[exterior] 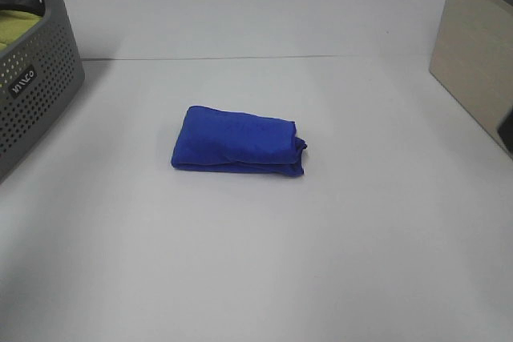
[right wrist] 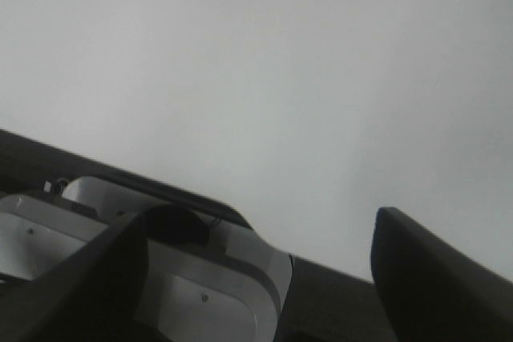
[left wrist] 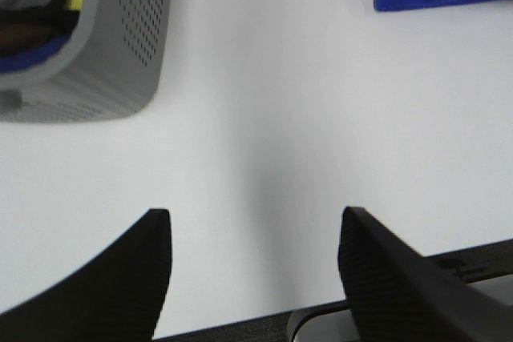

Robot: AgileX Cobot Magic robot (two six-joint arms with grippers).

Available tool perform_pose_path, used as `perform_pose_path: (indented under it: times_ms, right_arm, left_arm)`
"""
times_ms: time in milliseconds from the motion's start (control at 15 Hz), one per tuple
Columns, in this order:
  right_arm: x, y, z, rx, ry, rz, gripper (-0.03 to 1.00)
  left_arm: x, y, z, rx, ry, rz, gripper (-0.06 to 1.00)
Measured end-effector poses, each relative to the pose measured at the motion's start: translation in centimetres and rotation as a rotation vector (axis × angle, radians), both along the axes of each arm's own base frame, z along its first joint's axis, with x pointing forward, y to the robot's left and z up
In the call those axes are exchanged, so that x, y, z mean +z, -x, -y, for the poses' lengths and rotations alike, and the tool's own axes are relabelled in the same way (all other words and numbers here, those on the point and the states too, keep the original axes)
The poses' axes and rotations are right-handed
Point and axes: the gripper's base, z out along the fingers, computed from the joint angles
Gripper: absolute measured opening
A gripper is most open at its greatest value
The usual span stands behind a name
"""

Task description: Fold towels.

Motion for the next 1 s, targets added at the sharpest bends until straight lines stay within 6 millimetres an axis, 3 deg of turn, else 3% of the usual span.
perform_pose_path:
  times_ms: [267, 467, 733, 1000]
  right_arm:
    - [-4.8, 6.9, 1.1, 0.022, 0.043, -0.026, 0.75]
    - [-5.7, 10.6, 1.6, 0.069, 0.051, 0.097, 0.75]
    - [-5.0, 13.2, 1.9, 0.095, 0.055, 0.356, 0.75]
    - [-6.4, 13.2, 2.2, 0.088, 0.078, 0.356, 0.75]
  left_arm:
    - [-3.6, 6.7, -1.0, -0.013, 0.057, 0.074, 0.59]
    - [-6.6, 10.0, -1.4, -0.022, 0.087, 0.128, 0.59]
    - [-7.3, 11.0, -1.2, -0.116, 0.095, 0.249, 0.59]
    - [-7.4, 10.9, -1.0, -0.153, 0.096, 0.259, 0.59]
